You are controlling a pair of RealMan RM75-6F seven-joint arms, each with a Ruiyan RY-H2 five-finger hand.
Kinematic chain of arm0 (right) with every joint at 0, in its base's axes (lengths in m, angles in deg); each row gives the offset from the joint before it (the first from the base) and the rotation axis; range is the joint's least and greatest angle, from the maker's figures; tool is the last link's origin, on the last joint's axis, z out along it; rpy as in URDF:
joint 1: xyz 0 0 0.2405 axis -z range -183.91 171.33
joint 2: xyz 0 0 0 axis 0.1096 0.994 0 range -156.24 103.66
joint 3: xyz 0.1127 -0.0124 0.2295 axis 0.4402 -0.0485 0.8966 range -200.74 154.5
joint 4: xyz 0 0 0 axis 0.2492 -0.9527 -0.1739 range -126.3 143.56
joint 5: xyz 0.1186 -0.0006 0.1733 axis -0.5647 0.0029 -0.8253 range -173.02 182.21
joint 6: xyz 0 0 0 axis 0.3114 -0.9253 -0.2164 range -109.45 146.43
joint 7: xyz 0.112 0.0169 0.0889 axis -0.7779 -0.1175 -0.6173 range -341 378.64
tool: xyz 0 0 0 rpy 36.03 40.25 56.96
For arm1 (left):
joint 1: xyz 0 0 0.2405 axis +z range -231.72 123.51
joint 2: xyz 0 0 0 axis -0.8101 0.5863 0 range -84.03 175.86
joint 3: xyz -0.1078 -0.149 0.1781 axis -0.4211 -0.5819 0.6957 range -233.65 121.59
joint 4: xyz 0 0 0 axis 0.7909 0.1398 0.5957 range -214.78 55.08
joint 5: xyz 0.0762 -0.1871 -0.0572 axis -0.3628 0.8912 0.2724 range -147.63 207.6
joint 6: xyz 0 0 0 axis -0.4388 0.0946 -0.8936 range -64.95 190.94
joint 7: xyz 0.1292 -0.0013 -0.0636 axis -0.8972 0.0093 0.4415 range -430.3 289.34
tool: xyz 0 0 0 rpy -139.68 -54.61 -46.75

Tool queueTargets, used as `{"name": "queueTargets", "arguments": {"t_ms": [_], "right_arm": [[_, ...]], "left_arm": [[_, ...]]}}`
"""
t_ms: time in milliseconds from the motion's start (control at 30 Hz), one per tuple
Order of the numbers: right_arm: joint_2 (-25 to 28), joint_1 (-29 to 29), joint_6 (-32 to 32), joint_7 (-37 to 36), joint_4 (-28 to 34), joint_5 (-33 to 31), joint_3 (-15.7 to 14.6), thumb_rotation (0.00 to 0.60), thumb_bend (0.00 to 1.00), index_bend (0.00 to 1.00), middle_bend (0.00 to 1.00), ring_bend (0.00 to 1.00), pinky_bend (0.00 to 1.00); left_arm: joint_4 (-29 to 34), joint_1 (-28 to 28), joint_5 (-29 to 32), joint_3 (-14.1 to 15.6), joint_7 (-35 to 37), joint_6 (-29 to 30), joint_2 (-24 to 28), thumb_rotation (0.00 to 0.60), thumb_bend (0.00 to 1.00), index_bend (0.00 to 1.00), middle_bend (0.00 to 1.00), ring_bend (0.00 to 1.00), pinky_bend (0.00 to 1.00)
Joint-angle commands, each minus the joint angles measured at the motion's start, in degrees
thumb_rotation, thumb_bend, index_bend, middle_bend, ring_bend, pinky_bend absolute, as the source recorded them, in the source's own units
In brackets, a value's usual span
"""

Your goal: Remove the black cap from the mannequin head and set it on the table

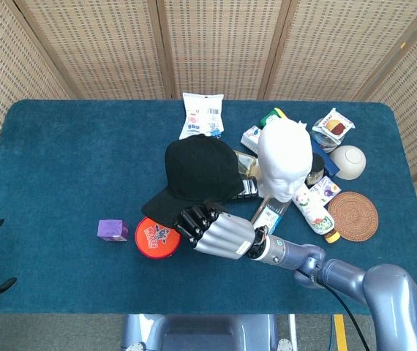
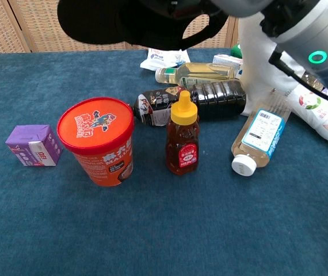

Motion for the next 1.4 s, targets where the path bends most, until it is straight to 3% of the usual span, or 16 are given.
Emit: {"name": "queueTargets", "arguments": {"t_ms": [33,233,333,433,500,600,733,900,1400], "right_arm": [[-2.29,0.66,0.42,-0.48,-3.22,1.17,-2.21,0.6,0.56,0.65,0.72,0.77,0.92],[-3.78,2.05,-0.47,-1.02,-6.47,2.35,-4.48,0.6,0.55,0.64,0.71,0.76,0.91],[-3.07,3.1,0.37,-0.02,-6.58,2.76,-5.93,0.6,0.52,0.56,0.67,0.73,0.87],[-0.9,5.63,3.68,2.82,-2.69,1.18,-7.35,0.6,0.5,0.34,0.48,0.58,0.75],[0.95,6.78,4.68,3.92,1.16,0.92,-8.11,0.6,0.48,0.19,0.33,0.42,0.64],[3.26,7.87,5.4,4.76,4.94,1.0,-8.86,0.6,0.47,0.12,0.22,0.28,0.52],[6.34,9.67,6.11,5.23,10.0,0.84,-9.79,0.6,0.41,0.08,0.15,0.17,0.38],[10.18,11.58,8.03,4.59,16.15,0.62,-11.24,0.6,0.02,0.03,0.08,0.09,0.28],[15.35,13.36,9.97,-0.81,21.65,2.25,-11.67,0.6,0.0,0.0,0.03,0.03,0.2]], "left_arm": [[0.0,-0.06,-0.21,0.11,0.03,-0.11,0.08,0.6,0.12,0.0,0.0,0.0,0.13],[-0.1,0.01,-0.32,0.18,0.21,0.04,0.09,0.6,0.12,0.0,0.0,0.0,0.13],[-0.05,-0.01,-0.08,0.11,0.41,0.01,0.18,0.6,0.12,0.0,0.0,0.0,0.13],[0.0,0.01,-0.07,0.11,0.61,0.05,0.25,0.6,0.12,0.0,0.0,0.0,0.13],[0.01,-0.01,-0.13,0.16,0.57,0.0,0.26,0.6,0.12,0.0,0.0,0.0,0.13],[0.07,-0.03,-0.21,0.21,0.42,-0.09,0.24,0.6,0.12,0.0,0.0,0.0,0.13],[0.12,0.01,-0.33,0.31,0.18,-0.09,0.17,0.6,0.12,0.0,0.0,0.0,0.13],[0.24,0.07,-0.3,0.33,-0.26,-0.08,0.04,0.6,0.12,0.0,0.0,0.0,0.13],[0.23,0.04,-0.18,0.33,-0.09,-0.13,0.14,0.6,0.12,0.0,0.0,0.0,0.13]]}}
